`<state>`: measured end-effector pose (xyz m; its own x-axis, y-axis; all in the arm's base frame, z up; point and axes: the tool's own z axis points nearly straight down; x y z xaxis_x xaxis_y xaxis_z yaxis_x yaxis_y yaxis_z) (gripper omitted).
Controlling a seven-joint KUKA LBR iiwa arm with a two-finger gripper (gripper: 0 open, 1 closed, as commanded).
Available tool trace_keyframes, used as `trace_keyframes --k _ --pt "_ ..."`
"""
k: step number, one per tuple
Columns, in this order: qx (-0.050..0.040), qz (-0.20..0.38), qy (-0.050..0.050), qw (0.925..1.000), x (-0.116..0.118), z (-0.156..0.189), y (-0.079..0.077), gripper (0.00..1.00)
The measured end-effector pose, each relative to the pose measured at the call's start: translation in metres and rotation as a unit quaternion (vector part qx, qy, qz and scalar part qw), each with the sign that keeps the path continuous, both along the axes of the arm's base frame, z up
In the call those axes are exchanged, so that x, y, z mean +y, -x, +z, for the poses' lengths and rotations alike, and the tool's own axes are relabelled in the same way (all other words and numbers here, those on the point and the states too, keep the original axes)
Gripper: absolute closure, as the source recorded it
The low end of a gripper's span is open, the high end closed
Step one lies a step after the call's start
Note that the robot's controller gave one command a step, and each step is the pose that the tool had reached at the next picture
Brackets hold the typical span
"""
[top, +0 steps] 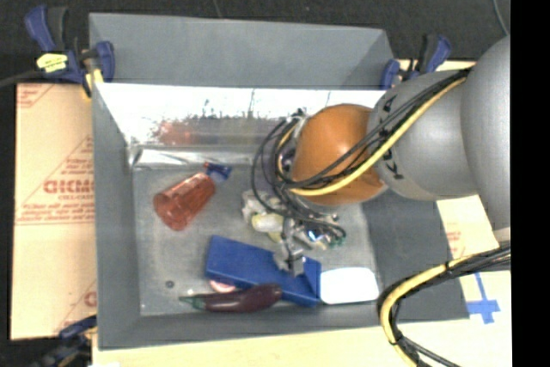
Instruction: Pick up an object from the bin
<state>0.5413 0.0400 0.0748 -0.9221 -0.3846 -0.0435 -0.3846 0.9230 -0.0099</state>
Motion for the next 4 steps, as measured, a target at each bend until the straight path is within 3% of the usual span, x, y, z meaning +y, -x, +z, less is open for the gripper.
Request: trace_keyframes --k 1,2,3,4 --pt "-0.0004 -0.005 -0.001 1.0000 -0.004 -0.001 -0.001 0.00" --pt "-0.0008 0.021 0.001 0.9998 -0.005 -0.002 -0.057 0.00" --pt "0.0027 -0.002 0.001 1.0000 -0.084 0.005 -0.004 1.00" --pt "0.0027 -0.002 0.000 1.0000 -0.084 0.005 -0.004 1.00"
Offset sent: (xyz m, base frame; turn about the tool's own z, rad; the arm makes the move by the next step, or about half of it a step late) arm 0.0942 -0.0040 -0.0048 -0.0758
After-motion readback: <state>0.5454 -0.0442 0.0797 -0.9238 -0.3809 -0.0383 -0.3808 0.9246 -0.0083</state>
